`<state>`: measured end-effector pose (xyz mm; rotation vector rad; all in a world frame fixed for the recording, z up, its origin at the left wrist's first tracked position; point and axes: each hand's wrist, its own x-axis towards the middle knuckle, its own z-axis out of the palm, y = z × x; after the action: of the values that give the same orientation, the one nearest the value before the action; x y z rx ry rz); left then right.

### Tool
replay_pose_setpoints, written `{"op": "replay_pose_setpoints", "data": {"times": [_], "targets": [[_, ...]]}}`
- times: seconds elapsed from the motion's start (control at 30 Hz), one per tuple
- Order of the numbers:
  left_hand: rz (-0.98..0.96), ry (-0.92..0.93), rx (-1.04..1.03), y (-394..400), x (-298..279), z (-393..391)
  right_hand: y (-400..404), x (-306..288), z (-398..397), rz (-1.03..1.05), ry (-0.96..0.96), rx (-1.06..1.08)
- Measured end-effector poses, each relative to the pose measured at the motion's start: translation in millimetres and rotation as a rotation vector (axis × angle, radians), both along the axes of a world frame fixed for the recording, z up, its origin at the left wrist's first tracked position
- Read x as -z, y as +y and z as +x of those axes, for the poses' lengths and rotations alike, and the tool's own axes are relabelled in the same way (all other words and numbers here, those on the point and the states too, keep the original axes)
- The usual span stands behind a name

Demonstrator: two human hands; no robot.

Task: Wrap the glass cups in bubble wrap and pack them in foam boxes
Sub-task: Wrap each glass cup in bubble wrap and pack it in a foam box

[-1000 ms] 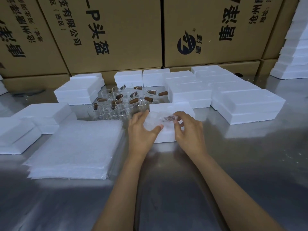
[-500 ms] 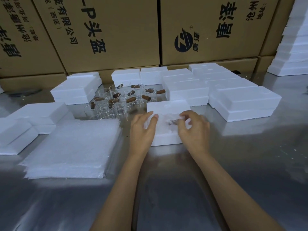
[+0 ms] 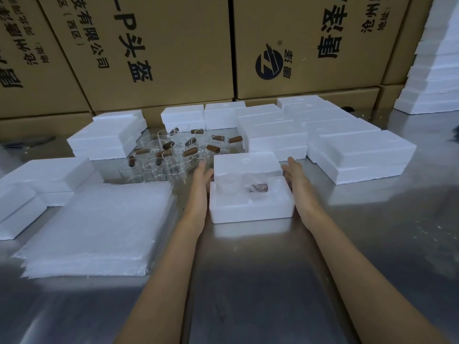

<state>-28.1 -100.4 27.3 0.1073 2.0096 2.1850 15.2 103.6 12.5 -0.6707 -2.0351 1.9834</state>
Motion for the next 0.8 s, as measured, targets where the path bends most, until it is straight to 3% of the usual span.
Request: {"op": "replay_pose_setpoints", "data": {"times": [0.3, 0.47, 0.63, 0.8], "targets": [[0.168, -0.038, -0.1, -10.0, -6.1, -5.0, -3.7, -9.8, 5.0, 0.002, 0.202, 0.106], [0.313, 0.105, -0.125, -17.3, -20.1, -0.8, -8.5, -25.8, 12.6, 0.034, 0.367, 0.194], [0.331, 0.225, -0.066, -20.9, -38.0, 1.1, -7.2, -35.6, 24.4, 0.088, 0.478, 0.279], [0.162, 0.209, -0.023, -20.2, -32.8, 5.4, -8.4, -29.3, 23.2, 0.213, 0.414, 0.27]]}}
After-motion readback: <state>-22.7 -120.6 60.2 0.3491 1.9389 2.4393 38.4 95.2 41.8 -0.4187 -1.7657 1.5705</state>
